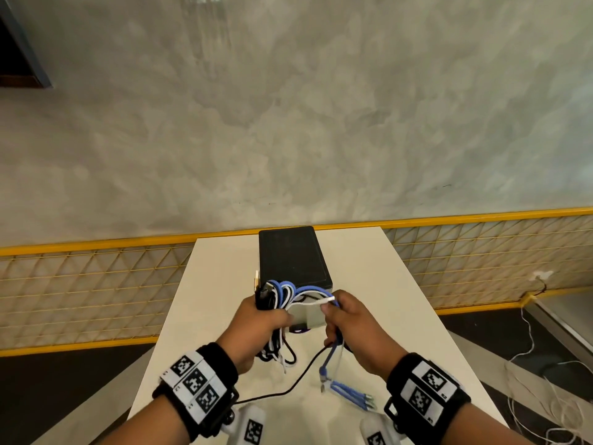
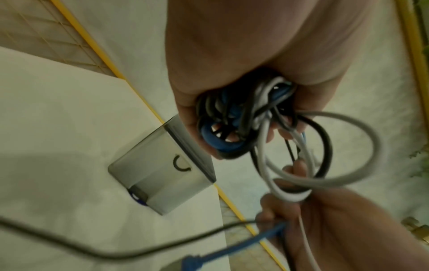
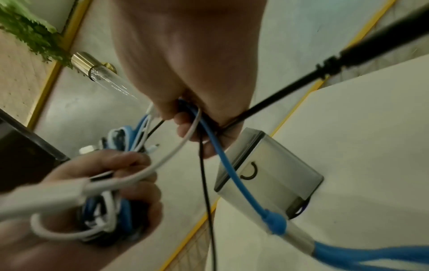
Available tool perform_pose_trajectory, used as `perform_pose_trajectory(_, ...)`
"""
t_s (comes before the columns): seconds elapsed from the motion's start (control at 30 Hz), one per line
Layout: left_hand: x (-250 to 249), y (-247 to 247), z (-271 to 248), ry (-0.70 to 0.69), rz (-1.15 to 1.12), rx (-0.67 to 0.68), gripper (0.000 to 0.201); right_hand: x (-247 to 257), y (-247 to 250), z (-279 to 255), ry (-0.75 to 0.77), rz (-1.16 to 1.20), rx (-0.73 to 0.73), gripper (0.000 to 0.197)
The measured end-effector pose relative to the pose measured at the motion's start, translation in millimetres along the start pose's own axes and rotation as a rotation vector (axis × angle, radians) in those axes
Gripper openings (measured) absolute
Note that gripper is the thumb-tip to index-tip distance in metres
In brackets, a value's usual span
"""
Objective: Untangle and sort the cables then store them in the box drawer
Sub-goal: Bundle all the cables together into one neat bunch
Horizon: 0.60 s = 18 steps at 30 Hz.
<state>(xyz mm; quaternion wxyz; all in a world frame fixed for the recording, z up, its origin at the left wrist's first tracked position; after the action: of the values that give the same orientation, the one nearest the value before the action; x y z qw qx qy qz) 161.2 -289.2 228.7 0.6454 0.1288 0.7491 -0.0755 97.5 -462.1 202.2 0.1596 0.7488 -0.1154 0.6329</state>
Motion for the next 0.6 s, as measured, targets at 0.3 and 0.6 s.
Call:
perform_pose_trajectory(0.3,6,-30,-7,0.029,-0.114,0.117,0.03,7,-41,-13,-0.229,0.56,0.192,0.042)
perform_pose_trajectory(0.6,1,-27,-5,0.049,-0.076,0.177,0.026,8,-44,-22,-0.19,0.497,0.254,0.055)
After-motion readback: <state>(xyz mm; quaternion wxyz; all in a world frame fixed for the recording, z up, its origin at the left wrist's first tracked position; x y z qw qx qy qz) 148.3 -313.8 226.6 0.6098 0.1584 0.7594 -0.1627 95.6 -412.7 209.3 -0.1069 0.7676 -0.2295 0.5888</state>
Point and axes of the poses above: each hand's wrist, its own z-axis towards the middle knuckle, its own y-axis out of the back of the hand, x = y × z, the point moved 3 cm from there along z, towards the middle knuckle, and after that the axes turned 9 degrees about -x, right-handed, at the moved point
